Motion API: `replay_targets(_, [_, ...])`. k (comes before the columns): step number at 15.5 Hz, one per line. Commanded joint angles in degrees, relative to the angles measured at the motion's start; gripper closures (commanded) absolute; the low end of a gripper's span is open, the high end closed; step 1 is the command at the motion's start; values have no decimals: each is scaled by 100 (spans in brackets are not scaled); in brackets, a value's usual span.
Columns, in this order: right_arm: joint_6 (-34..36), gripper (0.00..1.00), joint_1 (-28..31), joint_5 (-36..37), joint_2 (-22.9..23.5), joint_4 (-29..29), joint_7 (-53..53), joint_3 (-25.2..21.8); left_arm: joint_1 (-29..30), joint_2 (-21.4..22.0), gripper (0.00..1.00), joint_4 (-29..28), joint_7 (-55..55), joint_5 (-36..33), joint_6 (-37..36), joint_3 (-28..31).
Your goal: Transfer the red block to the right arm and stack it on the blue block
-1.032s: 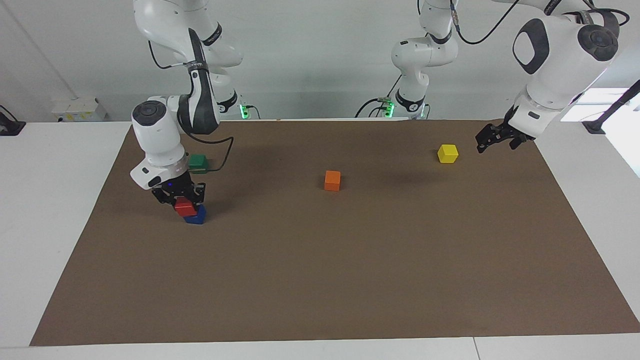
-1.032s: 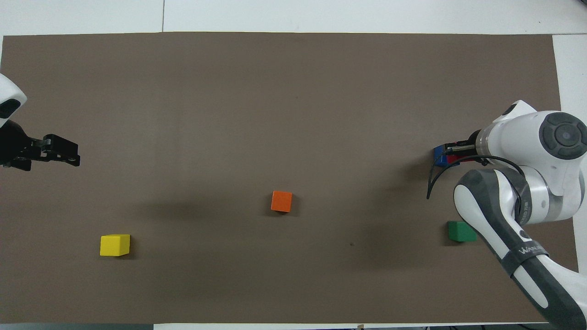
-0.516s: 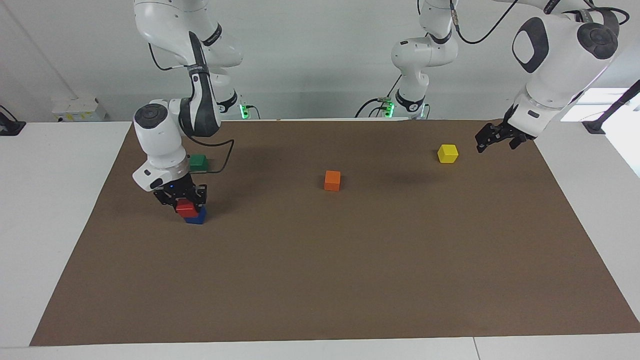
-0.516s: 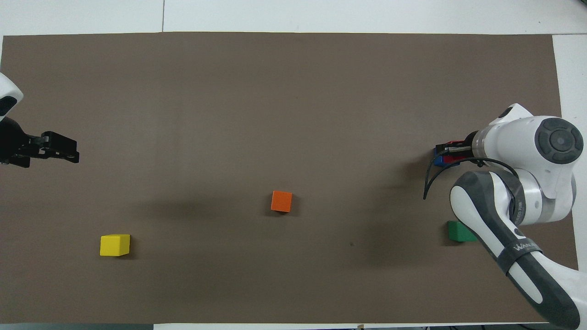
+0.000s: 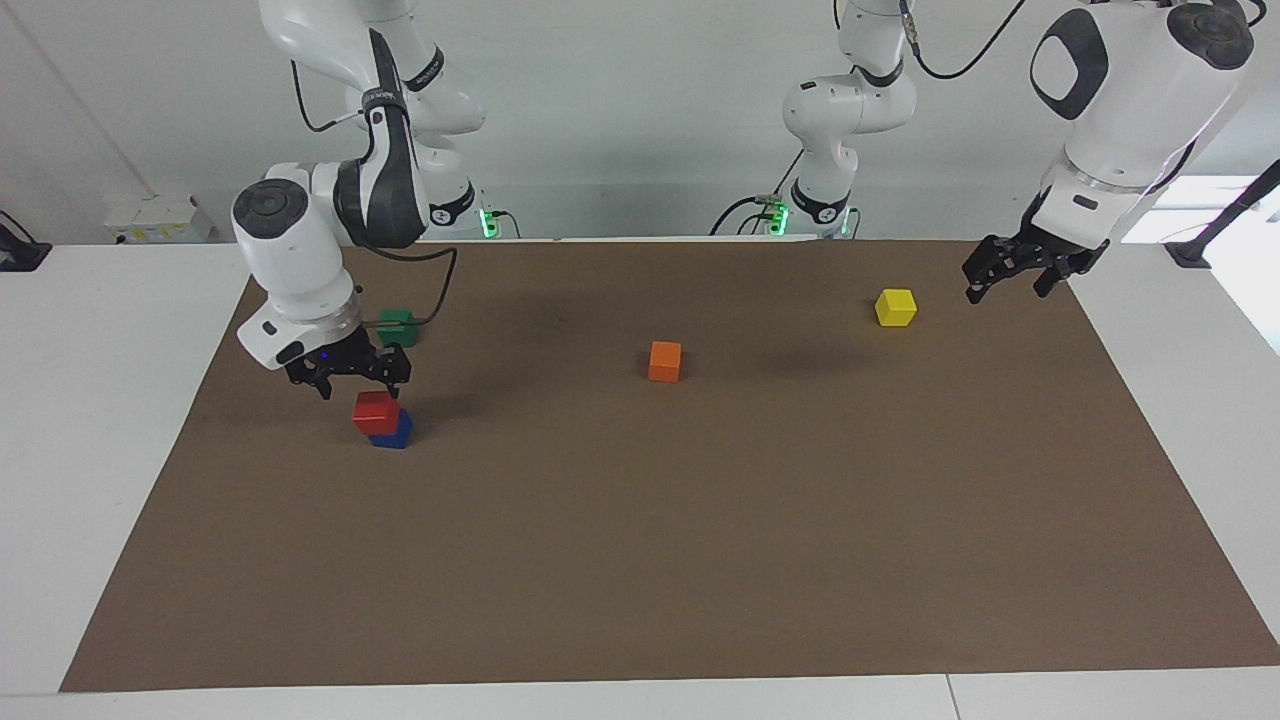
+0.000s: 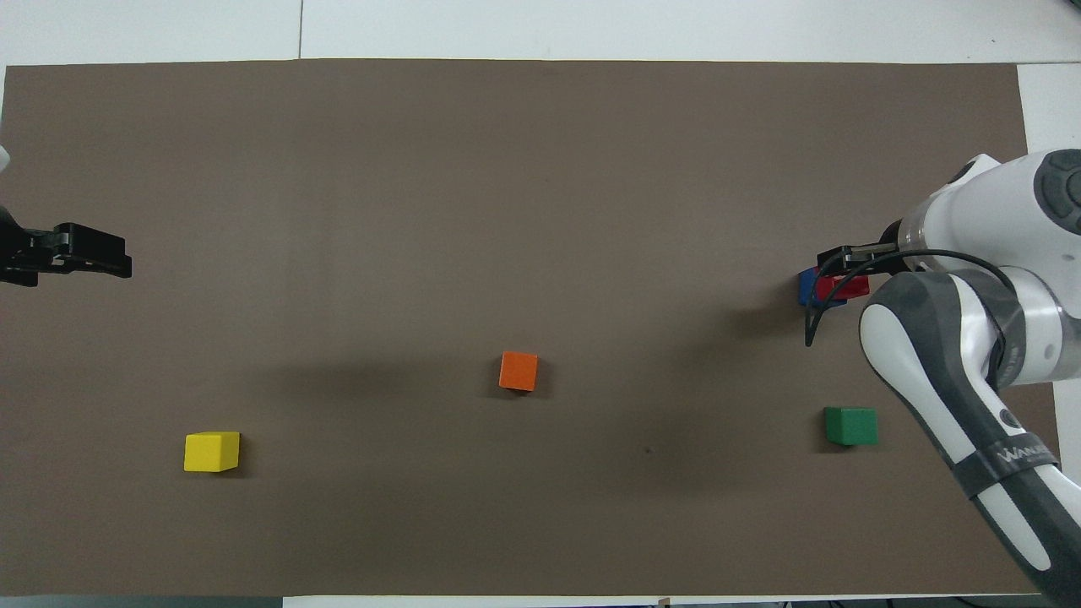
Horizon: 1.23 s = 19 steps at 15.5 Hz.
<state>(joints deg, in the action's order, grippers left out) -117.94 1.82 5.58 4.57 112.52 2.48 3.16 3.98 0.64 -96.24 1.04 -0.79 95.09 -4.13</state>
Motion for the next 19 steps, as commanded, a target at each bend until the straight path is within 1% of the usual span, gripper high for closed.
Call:
replay_targets(1, [464, 0, 55, -372, -394, -212, -152, 71, -73, 33, 0, 9, -69, 88, 106, 53])
replay_targets(2, [717, 0, 47, -452, -535, -317, -186, 71, -73, 59, 0, 0, -69, 88, 106, 61])
replay_targets(5, [1990, 0, 47, -452, -554, -1212, -310, 80, -73, 94, 0, -17, -52, 88, 106, 70])
replay_targets(8, [2783, 0, 126, -479, -571, -1661, -659, 36, -29, 147, 0, -52, -43, 88, 27, 96])
replay_targets(10, [3161, 0, 248, -479, -537, -1977, -776, 53, 24, 147, 0, -61, -43, 88, 27, 97])
replay_targets(12, [3225, 0, 258, -488, -458, -2251, -767, 27, 24, 147, 0, -61, -43, 88, 27, 105])
replay_targets(13, [3190, 0, 240, -488, -440, -2278, -767, 1, 24, 147, 0, -61, -43, 88, 27, 105])
replay_targets(17, [2979, 0, -84, -470, -466, -2015, -767, -500, 24, 147, 0, -61, -43, 88, 27, 105])
replay_targets(19, [2848, 0, -103, -461, -483, -1962, -732, -518, 24, 147, 0, -61, -43, 88, 27, 105])
